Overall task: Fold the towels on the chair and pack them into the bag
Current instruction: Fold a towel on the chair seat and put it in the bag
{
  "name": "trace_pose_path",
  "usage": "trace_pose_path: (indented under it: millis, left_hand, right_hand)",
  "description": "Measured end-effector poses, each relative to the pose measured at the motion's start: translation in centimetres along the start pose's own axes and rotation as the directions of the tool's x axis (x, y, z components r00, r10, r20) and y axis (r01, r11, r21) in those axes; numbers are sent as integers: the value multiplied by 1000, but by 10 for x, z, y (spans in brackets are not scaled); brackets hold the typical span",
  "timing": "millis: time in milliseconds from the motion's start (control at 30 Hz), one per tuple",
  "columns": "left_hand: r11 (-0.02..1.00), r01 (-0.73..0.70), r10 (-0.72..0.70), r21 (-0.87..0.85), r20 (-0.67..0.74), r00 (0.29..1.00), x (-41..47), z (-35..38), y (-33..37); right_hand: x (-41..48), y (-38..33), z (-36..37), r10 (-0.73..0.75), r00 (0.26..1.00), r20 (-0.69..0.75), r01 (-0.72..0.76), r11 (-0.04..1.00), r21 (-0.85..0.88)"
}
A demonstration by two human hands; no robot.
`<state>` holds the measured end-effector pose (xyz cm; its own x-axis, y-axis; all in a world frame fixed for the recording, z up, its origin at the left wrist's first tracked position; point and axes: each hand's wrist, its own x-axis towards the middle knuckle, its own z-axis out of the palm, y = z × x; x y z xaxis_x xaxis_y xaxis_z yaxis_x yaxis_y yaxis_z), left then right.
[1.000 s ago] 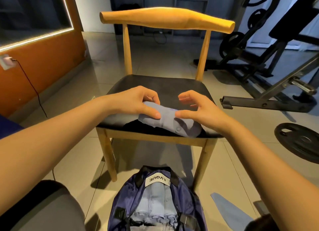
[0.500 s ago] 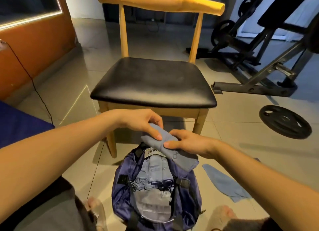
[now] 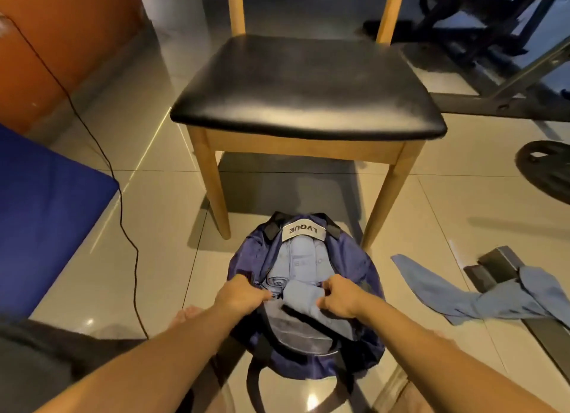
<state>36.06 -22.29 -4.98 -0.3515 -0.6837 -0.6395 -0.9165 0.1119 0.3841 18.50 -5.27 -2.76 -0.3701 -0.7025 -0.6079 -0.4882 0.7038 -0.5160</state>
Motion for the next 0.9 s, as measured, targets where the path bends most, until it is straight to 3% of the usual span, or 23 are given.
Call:
trace_pose_path:
  millis: [133,333,500,567,700,833,900]
  left_hand:
    - [996,57,-50,-64,106,993,4,41,-17]
    - [997,-51,48,-63,-49,998,-5,63,-43]
    - [929,-126,105,-347,-78,991,-13,53,-61]
    - [898,-113,93,-425,-67,993,-18,53,-64]
    - [859,-130,120,-496,-52,991,-24,56,-62]
    - [845,-121,134,-522,-13,991,-30,57,-56]
    - [845,-150,135,-513,-68,989,-34,55,-56]
  right_hand:
    - [25,0,38,64,997,47,-61,996,-66]
    - [46,-9,82,-22,998,-58,17,995,-93]
    - [69,-14,99,-123,991,-48,122,992,-18]
    - [75,-13,104,-87,995,-38,87,996,-3]
    - [78,2,110,124,987,-98,-121,992,40]
    - [84,9,114,80,986,-145,-56,985,163]
    - [85,1,116,29,984,-174,0,986,164]
